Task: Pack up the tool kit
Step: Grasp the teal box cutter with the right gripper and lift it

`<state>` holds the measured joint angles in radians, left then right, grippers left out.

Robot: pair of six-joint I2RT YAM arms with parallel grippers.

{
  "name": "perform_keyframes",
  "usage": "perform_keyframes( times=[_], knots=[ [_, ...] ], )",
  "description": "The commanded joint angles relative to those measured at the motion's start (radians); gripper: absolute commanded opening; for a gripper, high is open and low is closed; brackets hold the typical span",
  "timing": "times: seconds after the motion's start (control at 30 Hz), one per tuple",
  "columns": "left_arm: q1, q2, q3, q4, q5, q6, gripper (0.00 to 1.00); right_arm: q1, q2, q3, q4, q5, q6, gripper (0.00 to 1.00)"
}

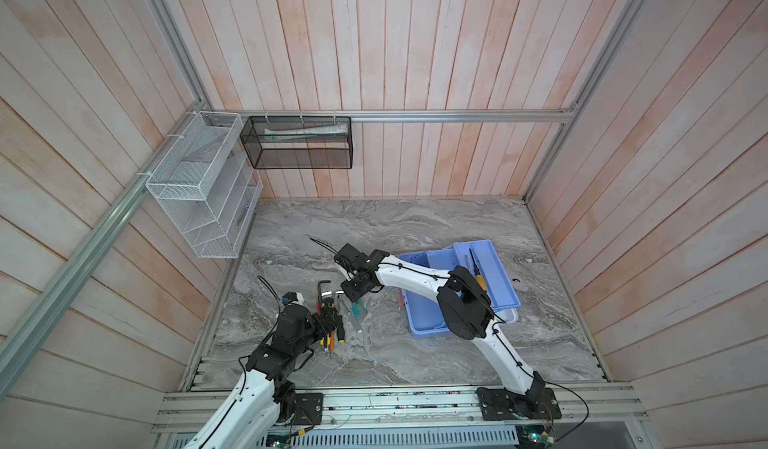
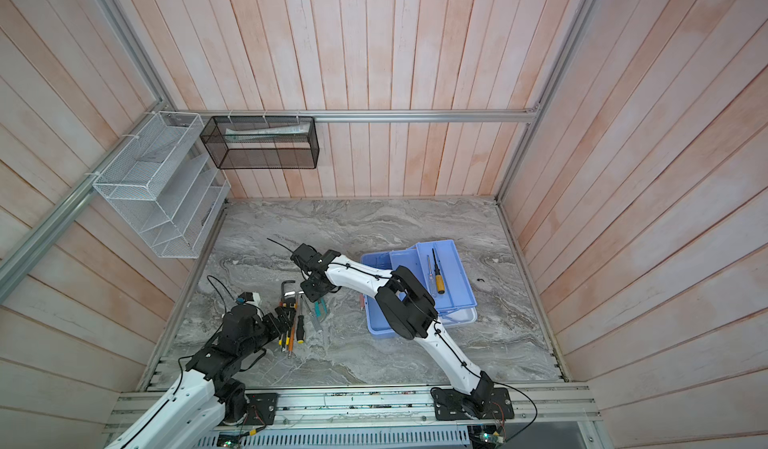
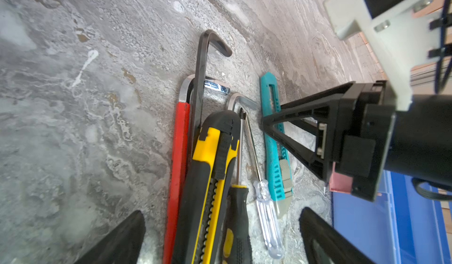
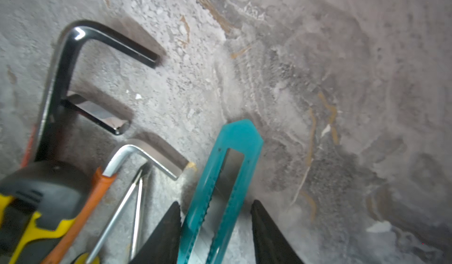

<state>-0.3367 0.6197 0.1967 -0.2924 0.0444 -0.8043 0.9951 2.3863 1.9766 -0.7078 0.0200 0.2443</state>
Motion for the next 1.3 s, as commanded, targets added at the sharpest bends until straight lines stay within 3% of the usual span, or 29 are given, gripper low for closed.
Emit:
perform_keyframes(
  times=[0.0,0.37,0.97,1.27],
  knots=[
    [-0.004,-0.002,0.032,-0.001,-0.016,0.017,1.0,0.012,0.031,-0.033,-0.11,0.101,-0.021,0.48],
    [-0.004,-0.003,0.033,0.002,-0.017,0.019,1.0,0.046,0.073,-0.009,-0.101,0.049,0.008,0.49],
    [-0.004,0.001,0.048,0.001,-0.026,0.047,1.0,0.044,0.013,-0.019,-0.096,0.13,0.012,0.19],
    [-0.004,0.025,0.076,-0.004,-0.054,0.081,1.0,0.015,-0.139,-0.084,-0.085,0.134,0.039,0.14]
  ],
)
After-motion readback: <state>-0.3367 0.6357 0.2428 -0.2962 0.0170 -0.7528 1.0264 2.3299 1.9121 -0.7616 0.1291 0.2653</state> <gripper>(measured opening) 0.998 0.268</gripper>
